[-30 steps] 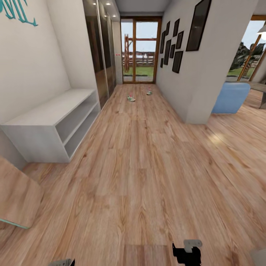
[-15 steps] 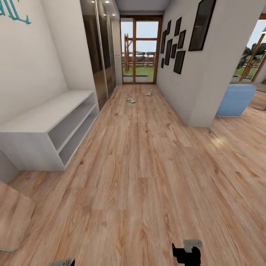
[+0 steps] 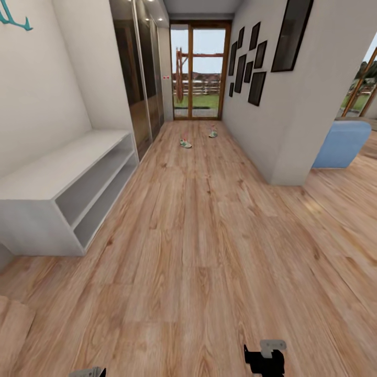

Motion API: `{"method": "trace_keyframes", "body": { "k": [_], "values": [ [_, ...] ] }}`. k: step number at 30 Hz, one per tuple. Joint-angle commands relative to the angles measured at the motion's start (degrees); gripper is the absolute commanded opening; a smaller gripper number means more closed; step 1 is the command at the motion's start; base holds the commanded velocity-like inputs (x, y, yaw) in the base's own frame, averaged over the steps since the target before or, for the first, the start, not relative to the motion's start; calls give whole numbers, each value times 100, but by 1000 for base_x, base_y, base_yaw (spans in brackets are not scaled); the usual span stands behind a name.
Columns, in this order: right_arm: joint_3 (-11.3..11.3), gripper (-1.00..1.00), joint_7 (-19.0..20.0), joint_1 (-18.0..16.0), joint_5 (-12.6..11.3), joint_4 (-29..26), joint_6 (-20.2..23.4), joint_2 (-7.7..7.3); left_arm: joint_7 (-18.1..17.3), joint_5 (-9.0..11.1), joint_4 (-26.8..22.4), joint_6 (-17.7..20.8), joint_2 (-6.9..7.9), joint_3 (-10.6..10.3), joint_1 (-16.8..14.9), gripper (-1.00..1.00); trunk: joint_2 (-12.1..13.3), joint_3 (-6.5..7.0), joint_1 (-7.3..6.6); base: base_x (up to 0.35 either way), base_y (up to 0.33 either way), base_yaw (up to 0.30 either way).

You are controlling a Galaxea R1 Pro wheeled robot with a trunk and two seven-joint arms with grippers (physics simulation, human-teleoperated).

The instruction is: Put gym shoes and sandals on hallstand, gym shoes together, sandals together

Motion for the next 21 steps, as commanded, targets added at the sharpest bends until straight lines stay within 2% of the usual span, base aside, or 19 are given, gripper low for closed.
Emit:
{"method": "trace_keyframes", "body": {
  "k": [1, 21],
  "values": [
    [12, 100, -28, -3, 19, 5, -13, 1, -56, 13, 5, -9, -3, 40, -4, 100, -1, -5, 3, 338, 0, 0],
    [12, 100, -28, -3, 21, 5, -13, 7, -56, 10, 5, -9, -3, 42, -4, 100, -1, -5, 3, 338, 0, 0]
  ]
}}
